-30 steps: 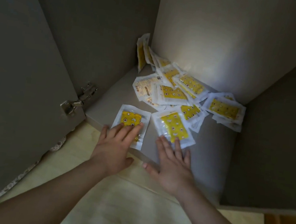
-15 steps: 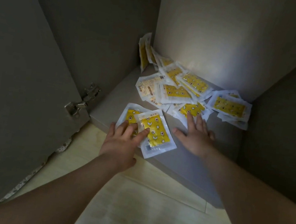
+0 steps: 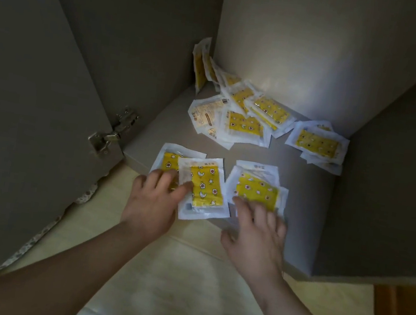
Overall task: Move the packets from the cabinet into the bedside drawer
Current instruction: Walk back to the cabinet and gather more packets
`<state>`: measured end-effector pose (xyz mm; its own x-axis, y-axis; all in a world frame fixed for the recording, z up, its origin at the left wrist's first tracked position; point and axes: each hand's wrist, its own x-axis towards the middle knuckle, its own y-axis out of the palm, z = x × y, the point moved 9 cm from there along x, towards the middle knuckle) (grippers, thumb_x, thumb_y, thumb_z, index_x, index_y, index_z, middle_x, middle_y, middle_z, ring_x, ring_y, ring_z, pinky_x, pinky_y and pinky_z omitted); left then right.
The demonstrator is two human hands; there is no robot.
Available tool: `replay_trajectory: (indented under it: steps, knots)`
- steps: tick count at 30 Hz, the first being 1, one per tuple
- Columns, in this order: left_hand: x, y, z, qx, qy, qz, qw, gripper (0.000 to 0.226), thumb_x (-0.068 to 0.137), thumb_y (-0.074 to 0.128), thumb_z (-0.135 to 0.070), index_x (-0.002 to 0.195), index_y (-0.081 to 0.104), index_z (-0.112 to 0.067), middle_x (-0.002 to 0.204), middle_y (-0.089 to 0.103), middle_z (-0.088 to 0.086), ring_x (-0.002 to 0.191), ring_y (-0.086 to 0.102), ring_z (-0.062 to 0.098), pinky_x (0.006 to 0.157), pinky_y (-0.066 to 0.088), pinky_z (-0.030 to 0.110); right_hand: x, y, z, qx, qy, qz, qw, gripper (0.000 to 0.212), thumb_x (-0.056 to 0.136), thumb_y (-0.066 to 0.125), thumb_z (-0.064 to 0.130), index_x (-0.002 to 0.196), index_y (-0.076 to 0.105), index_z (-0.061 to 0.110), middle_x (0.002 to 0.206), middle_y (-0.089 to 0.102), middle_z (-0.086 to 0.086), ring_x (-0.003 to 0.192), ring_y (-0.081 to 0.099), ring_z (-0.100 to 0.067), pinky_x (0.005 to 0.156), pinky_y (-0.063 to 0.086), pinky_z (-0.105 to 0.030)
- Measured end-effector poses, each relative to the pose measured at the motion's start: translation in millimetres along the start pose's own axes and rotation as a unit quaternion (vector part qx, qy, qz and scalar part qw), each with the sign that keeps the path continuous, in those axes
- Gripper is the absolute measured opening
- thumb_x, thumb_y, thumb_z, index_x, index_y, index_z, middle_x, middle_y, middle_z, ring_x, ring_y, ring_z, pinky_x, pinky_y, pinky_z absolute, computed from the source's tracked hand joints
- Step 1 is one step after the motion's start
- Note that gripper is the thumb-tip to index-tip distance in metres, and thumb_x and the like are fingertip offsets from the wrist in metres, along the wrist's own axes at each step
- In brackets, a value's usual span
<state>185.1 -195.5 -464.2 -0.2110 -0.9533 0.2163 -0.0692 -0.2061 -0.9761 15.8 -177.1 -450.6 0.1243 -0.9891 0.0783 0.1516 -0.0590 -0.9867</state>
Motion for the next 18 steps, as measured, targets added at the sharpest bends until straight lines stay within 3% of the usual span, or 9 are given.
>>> replay_trajectory:
  steps: [2,4,5,7,9,11,13,16,18]
  knots:
    - [-1,2,-1,-0.004,0.006,-0.006,1.0,0.066,0.046,0.083,-0.018,0.11,0.066,-0.025,0.117,0.061,0.015,0.109,0.041,0.033,0.078,0.05,0.048,11,-1,-12,-0.023,0.037,0.01,0.999,0.09,0.055,0.071,0.051,0.136,0.034,0.033,0.138,0.042,-0.009,0.125,0.033,-0.029,0.103,0.027,-0.048]
    - [2,8,-3,-0.008,-0.001,0.041,0.999,0.082,0.05,0.085,-0.025,0.125,0.053,-0.029,0.132,0.053,0.016,0.124,0.039,0.041,0.088,0.047,0.055,24,19,-20,0.004,0.059,0.125,0.99,0.109,0.063,0.07,0.062,0.147,0.003,0.04,0.156,-0.009,-0.002,0.143,-0.008,-0.031,0.109,0.008,-0.063]
    - [3,12,-3,-0.002,-0.007,0.077,0.997,0.092,0.056,0.084,-0.032,0.137,0.041,-0.032,0.142,0.044,0.016,0.131,0.034,0.043,0.094,0.042,0.058,28,30,-21,0.021,0.062,0.171,0.983,0.113,0.064,0.069,0.065,0.146,-0.007,0.042,0.154,-0.025,0.001,0.142,-0.021,-0.032,0.108,0.001,-0.065]
    - [2,25,-5,0.011,-0.014,0.149,0.989,0.096,0.079,0.066,-0.047,0.149,-0.001,-0.04,0.158,0.01,0.009,0.144,0.006,0.04,0.111,0.02,0.057,33,41,-15,0.017,0.043,0.211,0.976,0.117,0.064,0.07,0.062,0.145,-0.012,0.043,0.152,-0.032,0.003,0.139,-0.03,-0.032,0.107,-0.003,-0.067]
    - [5,33,-6,0.006,-0.014,0.198,0.98,0.085,0.09,0.049,-0.051,0.145,-0.015,-0.043,0.159,-0.01,0.002,0.145,-0.013,0.033,0.115,0.002,0.053,34,45,-9,0.013,0.01,0.208,0.978,0.118,0.063,0.071,0.059,0.146,-0.011,0.041,0.154,-0.027,0.006,0.14,-0.028,-0.029,0.108,-0.003,-0.065]
    - [19,29,-8,0.001,-0.003,0.194,0.981,0.082,0.09,0.049,-0.049,0.148,-0.008,-0.04,0.159,-0.006,0.001,0.145,-0.01,0.031,0.115,-0.002,0.052,37,41,-5,0.014,-0.031,0.185,0.982,0.117,0.062,0.068,0.063,0.147,-0.007,0.037,0.156,-0.015,0.011,0.143,-0.02,-0.022,0.112,0.001,-0.059]
    - [31,28,-5,-0.017,-0.003,0.196,0.98,0.082,0.088,0.053,-0.046,0.149,-0.001,-0.038,0.158,0.001,0.002,0.146,-0.005,0.031,0.116,0.0,0.049,39,32,0,0.069,-0.063,0.148,0.985,0.107,0.059,0.054,0.075,0.148,0.009,0.036,0.157,0.008,0.014,0.144,-0.003,-0.012,0.113,0.003,-0.045]
    - [32,34,-2,-0.045,-0.017,0.22,0.974,0.087,0.085,0.059,-0.042,0.15,0.002,-0.036,0.158,0.003,0.002,0.146,-0.004,0.031,0.118,0.003,0.045,54,10,-10,0.24,-0.002,0.038,0.97,0.081,0.067,0.031,0.073,0.13,0.051,0.027,0.137,0.048,0.006,0.131,0.034,-0.016,0.109,0.016,-0.035]
    - [32,36,-3,-0.052,-0.019,0.215,0.975,0.09,0.083,0.061,-0.042,0.15,0.001,-0.036,0.158,0.002,0.003,0.145,-0.005,0.032,0.118,0.003,0.045,81,2,-26,0.244,0.06,-0.016,0.968,0.063,0.084,0.038,0.06,0.133,0.05,0.022,0.144,0.041,-0.001,0.135,0.031,-0.022,0.112,0.019,-0.041]
